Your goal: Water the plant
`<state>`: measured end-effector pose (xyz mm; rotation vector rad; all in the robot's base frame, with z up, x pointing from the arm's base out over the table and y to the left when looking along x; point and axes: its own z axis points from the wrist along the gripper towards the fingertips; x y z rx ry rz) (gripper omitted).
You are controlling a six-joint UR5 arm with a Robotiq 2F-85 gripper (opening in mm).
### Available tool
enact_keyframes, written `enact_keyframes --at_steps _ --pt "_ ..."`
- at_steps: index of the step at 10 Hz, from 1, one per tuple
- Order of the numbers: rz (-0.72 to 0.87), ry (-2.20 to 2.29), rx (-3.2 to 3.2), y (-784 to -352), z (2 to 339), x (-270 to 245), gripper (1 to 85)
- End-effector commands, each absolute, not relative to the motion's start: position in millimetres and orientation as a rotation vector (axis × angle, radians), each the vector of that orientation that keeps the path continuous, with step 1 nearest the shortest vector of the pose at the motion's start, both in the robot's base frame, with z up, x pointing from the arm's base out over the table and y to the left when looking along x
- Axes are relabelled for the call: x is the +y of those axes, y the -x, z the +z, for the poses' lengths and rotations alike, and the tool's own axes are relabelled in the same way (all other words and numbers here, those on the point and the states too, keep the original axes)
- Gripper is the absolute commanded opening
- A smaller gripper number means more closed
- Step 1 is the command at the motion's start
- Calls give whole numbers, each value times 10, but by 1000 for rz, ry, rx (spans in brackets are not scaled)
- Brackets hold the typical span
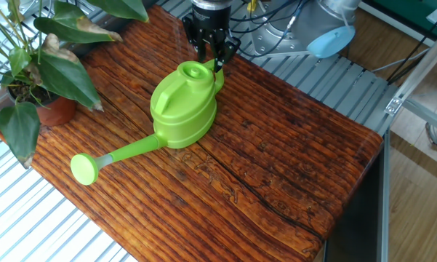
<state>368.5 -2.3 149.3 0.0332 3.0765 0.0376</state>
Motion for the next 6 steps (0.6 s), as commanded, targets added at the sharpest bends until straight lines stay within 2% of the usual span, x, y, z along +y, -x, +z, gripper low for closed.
enact_keyframes --at_steps 1,2,4,6 --pt "7 -49 3118 -3598 1453 -80 457" --pt "-12 -53 3121 -3611 1435 -121 457" --pt "174 -90 3094 -3697 1453 172 467" --pt "163 -39 3065 -3854 1451 190 490"
